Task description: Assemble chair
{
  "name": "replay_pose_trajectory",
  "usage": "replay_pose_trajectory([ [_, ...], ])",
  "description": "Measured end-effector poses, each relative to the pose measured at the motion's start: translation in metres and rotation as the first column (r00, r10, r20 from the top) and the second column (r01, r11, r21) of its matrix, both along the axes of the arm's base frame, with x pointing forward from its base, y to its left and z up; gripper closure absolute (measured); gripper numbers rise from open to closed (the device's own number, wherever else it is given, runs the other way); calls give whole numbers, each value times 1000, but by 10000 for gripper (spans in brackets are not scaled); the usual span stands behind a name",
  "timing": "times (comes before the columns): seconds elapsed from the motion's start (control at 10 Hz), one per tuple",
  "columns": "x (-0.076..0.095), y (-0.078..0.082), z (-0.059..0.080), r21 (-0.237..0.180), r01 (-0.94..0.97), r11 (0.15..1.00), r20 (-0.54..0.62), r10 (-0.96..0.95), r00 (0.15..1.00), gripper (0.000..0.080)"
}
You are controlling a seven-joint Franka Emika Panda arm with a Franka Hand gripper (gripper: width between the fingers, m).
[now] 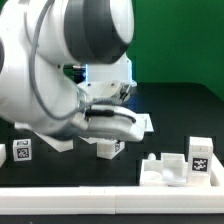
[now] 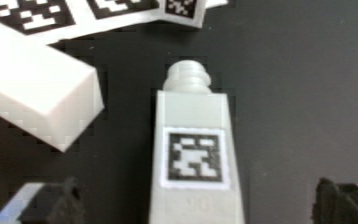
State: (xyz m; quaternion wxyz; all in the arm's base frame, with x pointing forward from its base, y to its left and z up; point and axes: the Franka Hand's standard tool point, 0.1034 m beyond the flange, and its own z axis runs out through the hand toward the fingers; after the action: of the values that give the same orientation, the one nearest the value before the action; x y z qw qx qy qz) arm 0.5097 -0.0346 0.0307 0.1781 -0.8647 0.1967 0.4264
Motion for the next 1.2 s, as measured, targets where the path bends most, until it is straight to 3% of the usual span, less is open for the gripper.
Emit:
replay_pose_trajectory([
  [0.1,3,2,-8,36,-47,998,4,47,999,151],
  [0.4,3,2,-10,35,-50,998,20,49,999,151],
  [0.6,-8,0,-22,-13,10,1000,-73,-11,997,151],
  [0.8,-8,-3,-24,-27,22,999,-101,-25,995,151],
  [0.9,-8,-3,-25,-28,23,999,-101,-26,995,276],
  [1.0,-8,-3,-25,-28,24,999,-102,-26,994,276],
  [1.2,-9,-4,-25,-28,25,999,-102,-28,994,517],
])
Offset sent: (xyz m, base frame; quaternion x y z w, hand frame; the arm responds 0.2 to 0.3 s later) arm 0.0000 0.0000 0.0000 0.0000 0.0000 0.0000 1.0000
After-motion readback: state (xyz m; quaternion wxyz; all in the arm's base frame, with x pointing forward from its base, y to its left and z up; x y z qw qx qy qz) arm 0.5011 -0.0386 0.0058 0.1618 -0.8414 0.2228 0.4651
